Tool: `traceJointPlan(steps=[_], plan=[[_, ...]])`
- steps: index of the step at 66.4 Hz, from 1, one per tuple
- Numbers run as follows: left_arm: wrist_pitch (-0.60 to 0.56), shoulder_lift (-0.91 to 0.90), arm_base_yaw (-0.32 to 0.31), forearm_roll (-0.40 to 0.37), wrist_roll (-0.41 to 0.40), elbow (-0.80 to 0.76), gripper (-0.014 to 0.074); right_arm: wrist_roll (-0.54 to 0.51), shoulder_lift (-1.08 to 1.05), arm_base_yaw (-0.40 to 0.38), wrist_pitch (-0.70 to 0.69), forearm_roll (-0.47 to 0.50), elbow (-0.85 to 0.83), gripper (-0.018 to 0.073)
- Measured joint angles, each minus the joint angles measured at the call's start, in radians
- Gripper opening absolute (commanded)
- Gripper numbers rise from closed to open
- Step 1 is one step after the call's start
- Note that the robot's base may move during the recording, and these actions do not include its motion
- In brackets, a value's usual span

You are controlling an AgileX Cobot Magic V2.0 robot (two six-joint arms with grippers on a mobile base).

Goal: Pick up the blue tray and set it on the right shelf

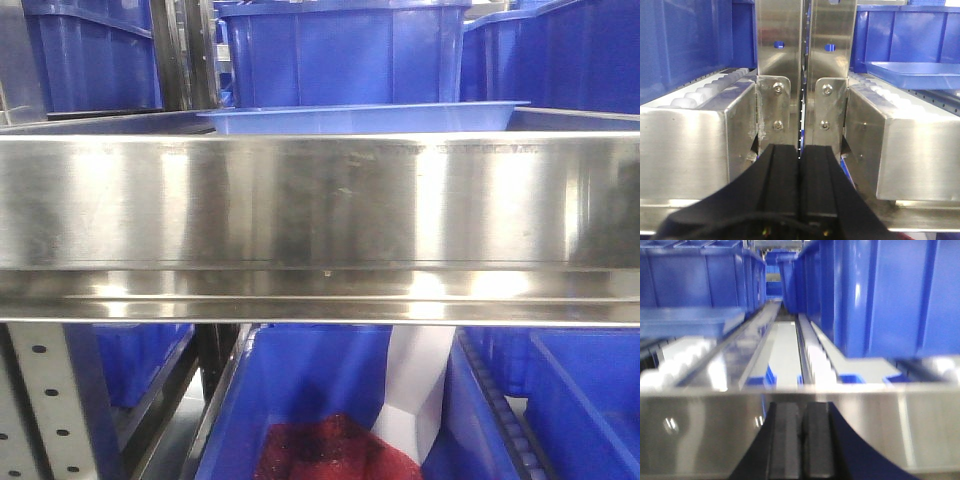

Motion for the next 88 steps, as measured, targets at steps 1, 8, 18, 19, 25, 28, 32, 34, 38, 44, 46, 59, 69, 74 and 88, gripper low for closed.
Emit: traceJointPlan(steps=[1, 8, 18, 19, 25, 28, 32, 34, 38, 44, 46, 59, 69, 74, 88], plan=[[0.0, 0.0, 0.0, 0.0, 0.0, 0.0, -0.0049, 0.0, 0.0, 0.0, 0.0, 0.0, 0.003, 0.0052], [0.0, 0.0, 0.0, 0.0, 0.0, 0.0, -0.0049, 0.0, 0.0, 0.0, -0.011, 0.0, 0.009, 0.0052], [0.0, 0.0, 0.0, 0.0, 0.0, 0.0, -0.0049, -0.001, 0.0, 0.0, -0.016, 0.0, 0.009, 0.0052], [0.0, 0.0, 0.0, 0.0, 0.0, 0.0, -0.0049, -0.001, 0.0, 0.0, -0.016, 0.0, 0.009, 0.0052], [0.0, 0.0, 0.002, 0.0, 0.0, 0.0, -0.0049, -0.001, 0.0, 0.0, -0.016, 0.0, 0.009, 0.0052], [0.0, 0.0, 0.002, 0.0, 0.0, 0.0, -0.0049, -0.001, 0.0, 0.0, -0.016, 0.0, 0.009, 0.0052], [0.0, 0.0, 0.003, 0.0, 0.0, 0.0, -0.0049, -0.001, 0.0, 0.0, -0.016, 0.0, 0.009, 0.0052], [0.0, 0.0, 0.003, 0.0, 0.0, 0.0, -0.0049, -0.001, 0.0, 0.0, -0.016, 0.0, 0.009, 0.0052], [0.0, 0.0, 0.003, 0.0, 0.0, 0.0, -0.0049, -0.001, 0.0, 0.0, -0.016, 0.0, 0.009, 0.0052], [0.0, 0.0, 0.005, 0.0, 0.0, 0.0, -0.0049, -0.001, 0.0, 0.0, -0.016, 0.0, 0.009, 0.0052], [0.0, 0.0, 0.005, 0.0, 0.0, 0.0, -0.0049, -0.001, 0.0, 0.0, -0.016, 0.0, 0.009, 0.0052], [0.0, 0.0, 0.005, 0.0, 0.0, 0.0, -0.0049, -0.001, 0.0, 0.0, -0.016, 0.0, 0.009, 0.0052], [0.0, 0.0, 0.005, 0.0, 0.0, 0.0, -0.0049, -0.001, 0.0, 0.0, -0.016, 0.0, 0.009, 0.0052], [0.0, 0.0, 0.005, 0.0, 0.0, 0.0, -0.0049, -0.001, 0.0, 0.0, -0.016, 0.0, 0.009, 0.0052], [0.0, 0.0, 0.005, 0.0, 0.0, 0.0, -0.0049, -0.001, 0.0, 0.0, -0.016, 0.0, 0.009, 0.0052]])
